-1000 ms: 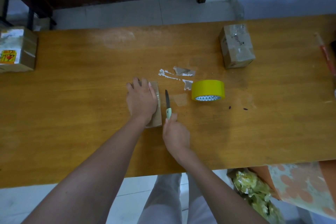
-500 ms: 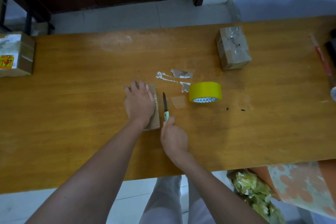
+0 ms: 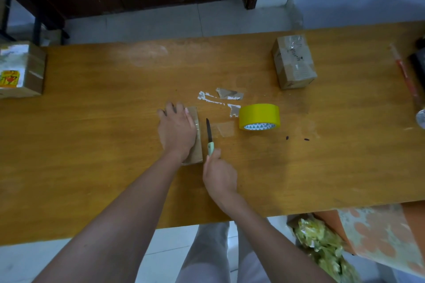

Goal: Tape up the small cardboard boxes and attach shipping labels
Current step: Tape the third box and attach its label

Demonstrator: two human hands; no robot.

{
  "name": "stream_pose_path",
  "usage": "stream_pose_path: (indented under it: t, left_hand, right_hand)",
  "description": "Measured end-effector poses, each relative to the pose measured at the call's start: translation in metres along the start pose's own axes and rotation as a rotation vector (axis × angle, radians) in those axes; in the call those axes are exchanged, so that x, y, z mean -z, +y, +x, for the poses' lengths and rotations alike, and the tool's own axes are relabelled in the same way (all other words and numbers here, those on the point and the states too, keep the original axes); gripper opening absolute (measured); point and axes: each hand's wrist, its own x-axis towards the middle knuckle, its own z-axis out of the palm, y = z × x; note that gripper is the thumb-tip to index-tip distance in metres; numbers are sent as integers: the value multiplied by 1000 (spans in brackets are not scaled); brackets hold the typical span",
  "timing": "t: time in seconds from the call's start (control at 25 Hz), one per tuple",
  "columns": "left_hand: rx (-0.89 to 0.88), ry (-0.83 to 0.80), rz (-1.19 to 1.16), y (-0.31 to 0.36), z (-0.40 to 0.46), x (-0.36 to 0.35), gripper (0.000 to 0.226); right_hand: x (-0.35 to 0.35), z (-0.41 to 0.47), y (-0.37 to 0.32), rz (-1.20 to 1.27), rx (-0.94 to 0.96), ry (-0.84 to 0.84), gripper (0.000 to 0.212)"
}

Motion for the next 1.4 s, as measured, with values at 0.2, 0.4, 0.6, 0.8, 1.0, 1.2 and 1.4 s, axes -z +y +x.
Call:
stream_pose_path:
  t: [0.2, 0.4, 0.6, 0.8, 1.0, 1.2, 1.4]
  left_hand:
    - [0, 4, -17, -1, -1, 1, 37]
    - [-3, 3, -40, -2, 0, 2, 37]
    - [3, 22, -81, -2, 0, 1, 36]
    - [-3, 48, -66, -2, 0, 0, 32]
    - [-5, 47, -58, -4, 0, -4, 37]
    - [-10, 71, -35, -3, 0, -5, 38]
    - [-12, 42, -44, -2, 0, -2, 35]
  right_hand:
    - [-4, 3, -1, 28, 27, -47, 22]
    - [-10, -15, -6, 60, -34, -42, 27]
    - [22, 10, -8, 234, -79, 118, 31]
    - [48, 71, -22, 196, 8, 193, 35]
    - [54, 143, -25, 105, -35, 148, 36]
    - [47, 170, -22, 42, -96, 153, 37]
    - [54, 158, -31, 63, -155, 140, 49]
